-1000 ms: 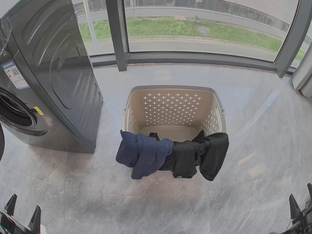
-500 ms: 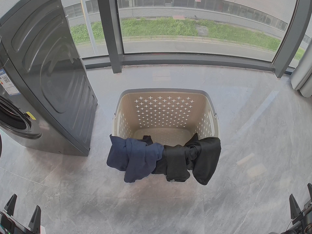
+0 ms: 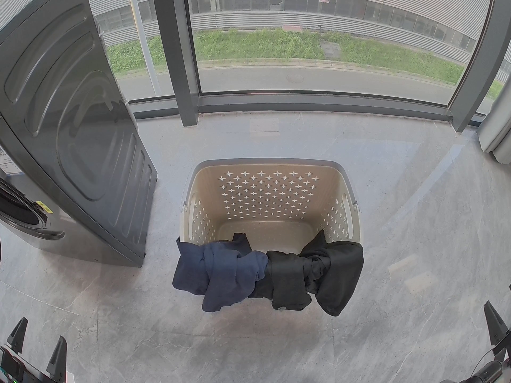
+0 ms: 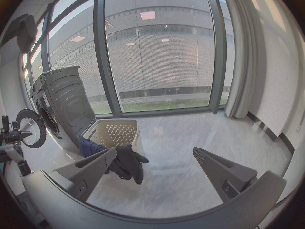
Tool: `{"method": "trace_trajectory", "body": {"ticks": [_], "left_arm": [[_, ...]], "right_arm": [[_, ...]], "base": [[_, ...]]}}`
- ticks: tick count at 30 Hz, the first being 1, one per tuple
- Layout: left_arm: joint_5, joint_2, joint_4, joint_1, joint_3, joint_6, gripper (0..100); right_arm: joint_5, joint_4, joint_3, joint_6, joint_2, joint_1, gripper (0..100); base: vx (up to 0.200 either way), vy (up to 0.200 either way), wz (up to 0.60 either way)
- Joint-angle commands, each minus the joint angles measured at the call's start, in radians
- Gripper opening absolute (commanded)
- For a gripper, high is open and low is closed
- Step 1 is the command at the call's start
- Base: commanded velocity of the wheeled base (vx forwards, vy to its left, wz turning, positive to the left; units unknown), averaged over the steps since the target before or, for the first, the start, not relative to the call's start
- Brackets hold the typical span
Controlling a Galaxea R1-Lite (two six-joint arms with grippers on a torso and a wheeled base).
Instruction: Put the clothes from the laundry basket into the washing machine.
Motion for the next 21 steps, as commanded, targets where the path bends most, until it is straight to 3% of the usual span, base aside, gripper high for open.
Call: {"method": "trace_trajectory", "body": {"ticks": [1,3,4,6,7,12,21], "left_arm": [[0.000,-0.010,0.000,0.000,0.016,-0.003,100],[0.000,-0.010,0.000,0.000,0.016,-0.002,100],[0.000,-0.010,0.000,0.000,0.016,0.000,100],[0.000,-0.010,0.000,0.000,0.016,-0.002,100],[0.000,-0.010,0.000,0.000,0.016,0.000,100],[0.000,-0.010,0.000,0.000,0.016,-0.002,100],[0.000,-0.010,0.000,0.000,0.016,0.000,100]], "right_arm": [[0.111,-0.270,0.028,0.040,0.714,0.015,100],[0.110,-0.356,0.036,0.035,0.795,0.039,100],[0.102,-0.463,0.046,0.038,0.900,0.088,100],[0.101,-0.485,0.050,0.038,0.921,0.096,100],[0.098,-0.580,0.056,0.043,1.050,0.127,100],[0.099,-0.584,0.040,0.046,1.107,0.133,100],[0.090,-0.586,-0.050,0.092,1.214,0.225,100]], "base": [[0.000,0.000,0.00],[0.000,0.000,0.00],[0.000,0.000,0.00],[0.000,0.000,0.00],[0.000,0.000,0.00],[0.000,0.000,0.00],[0.000,0.000,0.00]]}}
